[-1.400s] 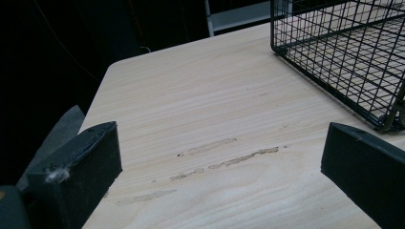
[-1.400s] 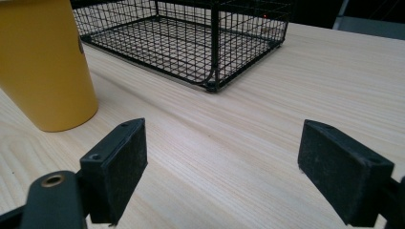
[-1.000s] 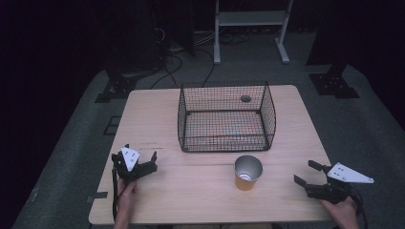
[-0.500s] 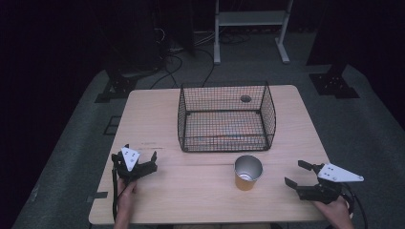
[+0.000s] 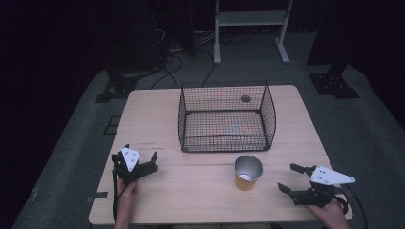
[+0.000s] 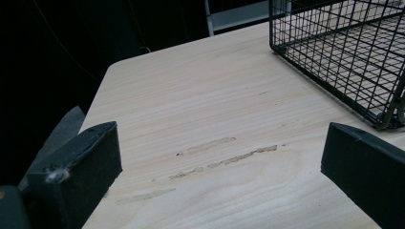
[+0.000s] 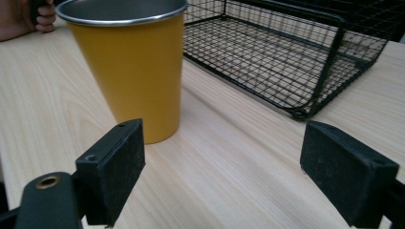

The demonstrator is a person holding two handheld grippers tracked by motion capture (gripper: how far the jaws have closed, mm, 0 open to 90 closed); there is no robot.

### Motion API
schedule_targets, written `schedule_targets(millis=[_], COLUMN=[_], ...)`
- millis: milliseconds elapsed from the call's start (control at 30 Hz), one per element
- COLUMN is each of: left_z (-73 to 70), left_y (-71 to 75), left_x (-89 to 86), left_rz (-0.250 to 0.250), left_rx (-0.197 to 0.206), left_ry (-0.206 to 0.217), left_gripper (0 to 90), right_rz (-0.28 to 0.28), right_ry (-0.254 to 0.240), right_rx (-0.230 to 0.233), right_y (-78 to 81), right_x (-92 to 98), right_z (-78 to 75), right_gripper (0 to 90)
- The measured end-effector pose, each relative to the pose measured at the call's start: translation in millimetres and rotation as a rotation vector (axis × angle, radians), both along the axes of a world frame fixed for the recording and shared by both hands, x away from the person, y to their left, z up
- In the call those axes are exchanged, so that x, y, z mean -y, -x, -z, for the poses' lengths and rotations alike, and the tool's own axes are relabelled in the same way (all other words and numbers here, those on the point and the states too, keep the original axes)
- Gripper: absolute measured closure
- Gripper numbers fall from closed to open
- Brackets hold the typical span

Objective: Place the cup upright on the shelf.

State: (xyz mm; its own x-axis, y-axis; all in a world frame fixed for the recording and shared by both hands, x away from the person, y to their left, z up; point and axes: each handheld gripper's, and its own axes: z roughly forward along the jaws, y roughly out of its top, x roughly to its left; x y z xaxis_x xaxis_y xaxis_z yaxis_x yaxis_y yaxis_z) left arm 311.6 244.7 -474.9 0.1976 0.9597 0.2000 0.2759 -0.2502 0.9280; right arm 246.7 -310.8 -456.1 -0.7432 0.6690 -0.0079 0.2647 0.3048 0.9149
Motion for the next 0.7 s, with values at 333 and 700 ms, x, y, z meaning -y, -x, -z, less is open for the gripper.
schedule_targets(millis=[333,700], left_z=[0.0,0.1], left_y=[0.3,0.5], left_x=[0.1,0.4], left_rz=[0.001,0.002], left_rx=[0.000,0.000], left_ry=[-0.002,-0.006], left_gripper=[0.0,0.0], right_rz=[-0.049,-0.057], right_ry=[-0.004,-0.007], right_rx=[-0.013,-0.035], right_y=[5.5,5.6], right_x=[-14.8,-29.5], right_z=[-4.6,-4.0], right_gripper=[13.7,13.0])
